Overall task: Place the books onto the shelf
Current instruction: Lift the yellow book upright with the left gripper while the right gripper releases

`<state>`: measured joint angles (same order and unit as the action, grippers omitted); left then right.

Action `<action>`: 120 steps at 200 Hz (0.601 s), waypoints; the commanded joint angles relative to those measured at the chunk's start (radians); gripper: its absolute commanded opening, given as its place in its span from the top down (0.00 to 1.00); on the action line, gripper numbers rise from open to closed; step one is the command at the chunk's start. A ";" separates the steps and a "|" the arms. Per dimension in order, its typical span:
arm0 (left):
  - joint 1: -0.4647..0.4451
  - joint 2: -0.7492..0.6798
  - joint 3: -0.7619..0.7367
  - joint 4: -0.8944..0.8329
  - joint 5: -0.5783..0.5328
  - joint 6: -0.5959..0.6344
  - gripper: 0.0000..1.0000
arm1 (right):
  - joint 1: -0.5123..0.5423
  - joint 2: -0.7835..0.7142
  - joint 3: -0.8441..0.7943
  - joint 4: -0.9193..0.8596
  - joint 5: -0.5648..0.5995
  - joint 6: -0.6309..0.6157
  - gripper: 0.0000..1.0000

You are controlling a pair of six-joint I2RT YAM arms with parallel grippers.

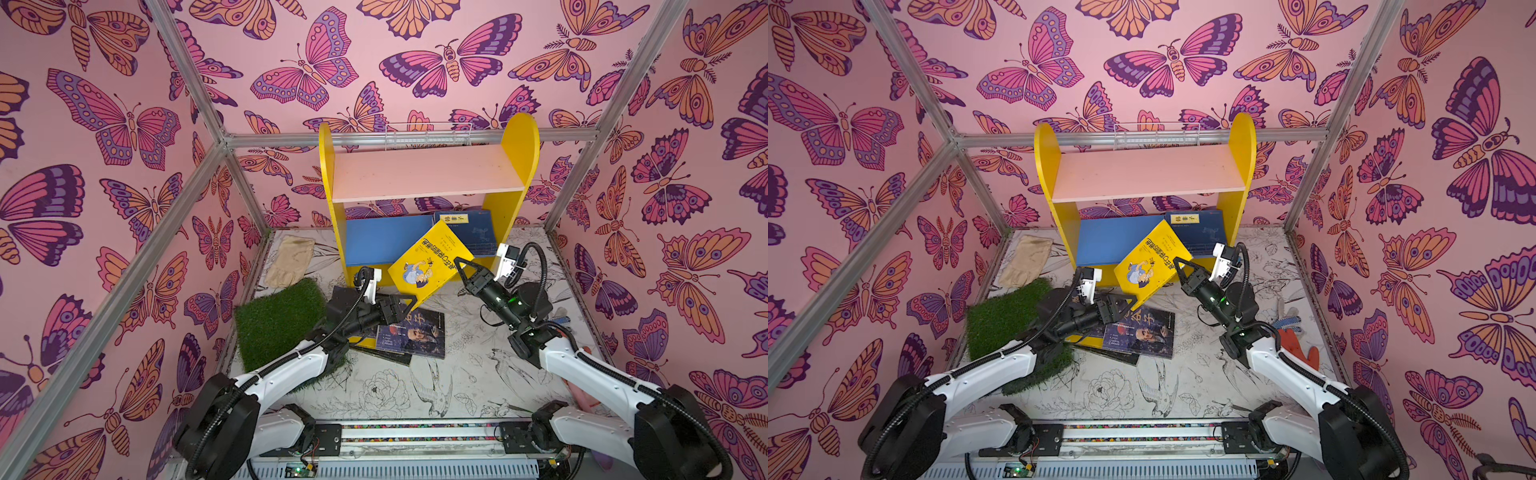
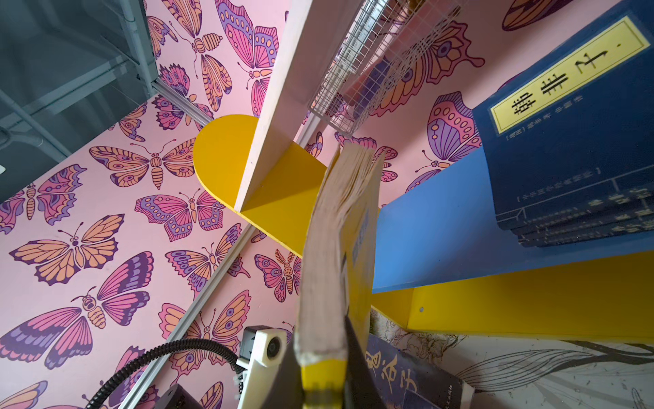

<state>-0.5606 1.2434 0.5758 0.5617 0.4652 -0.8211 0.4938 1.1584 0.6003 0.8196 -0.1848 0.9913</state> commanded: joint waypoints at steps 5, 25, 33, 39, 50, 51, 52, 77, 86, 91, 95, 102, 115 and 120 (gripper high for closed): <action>0.000 0.019 0.022 0.141 0.046 -0.032 0.13 | 0.027 -0.001 0.085 0.153 0.041 -0.003 1.00; -0.004 0.067 0.030 0.213 0.050 -0.056 0.29 | 0.052 0.005 0.081 0.129 0.061 -0.029 1.00; -0.004 0.068 0.032 0.223 0.038 -0.061 0.37 | 0.065 0.005 0.077 0.117 0.068 -0.043 1.00; -0.004 0.063 0.033 0.227 0.025 -0.062 0.43 | 0.073 0.006 0.075 0.106 0.072 -0.054 1.00; -0.002 0.046 0.031 0.232 -0.002 -0.054 0.57 | 0.088 0.005 0.066 0.077 0.075 -0.080 1.00; -0.002 0.044 0.030 0.232 -0.006 -0.053 0.59 | 0.089 0.003 0.066 0.073 0.075 -0.083 1.00; -0.002 0.042 0.030 0.232 -0.009 -0.052 0.60 | 0.090 0.002 0.066 0.068 0.075 -0.085 1.00; 0.010 -0.046 0.028 0.177 -0.105 -0.033 0.97 | 0.103 -0.035 0.038 -0.070 0.118 -0.133 1.00; 0.018 -0.074 0.031 0.134 -0.130 -0.020 1.00 | 0.102 -0.052 0.022 -0.105 0.135 -0.145 1.00; 0.020 -0.090 0.033 0.109 -0.141 -0.011 1.00 | 0.103 -0.060 0.013 -0.126 0.140 -0.150 1.00; 0.024 -0.102 0.034 0.090 -0.144 -0.005 1.00 | 0.102 -0.070 0.007 -0.140 0.147 -0.156 1.00; 0.033 -0.124 0.038 0.061 -0.142 0.009 1.00 | 0.103 -0.085 -0.004 -0.169 0.151 -0.166 1.00; 0.057 -0.157 0.049 0.010 -0.095 0.040 1.00 | 0.102 -0.113 -0.018 -0.223 0.160 -0.186 0.93; 0.069 -0.167 0.055 -0.011 -0.064 0.054 1.00 | 0.101 -0.123 -0.023 -0.241 0.163 -0.189 0.86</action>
<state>-0.5465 1.1461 0.5880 0.5713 0.4088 -0.8360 0.5850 1.0817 0.6182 0.7273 -0.0235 0.8845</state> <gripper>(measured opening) 0.106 0.118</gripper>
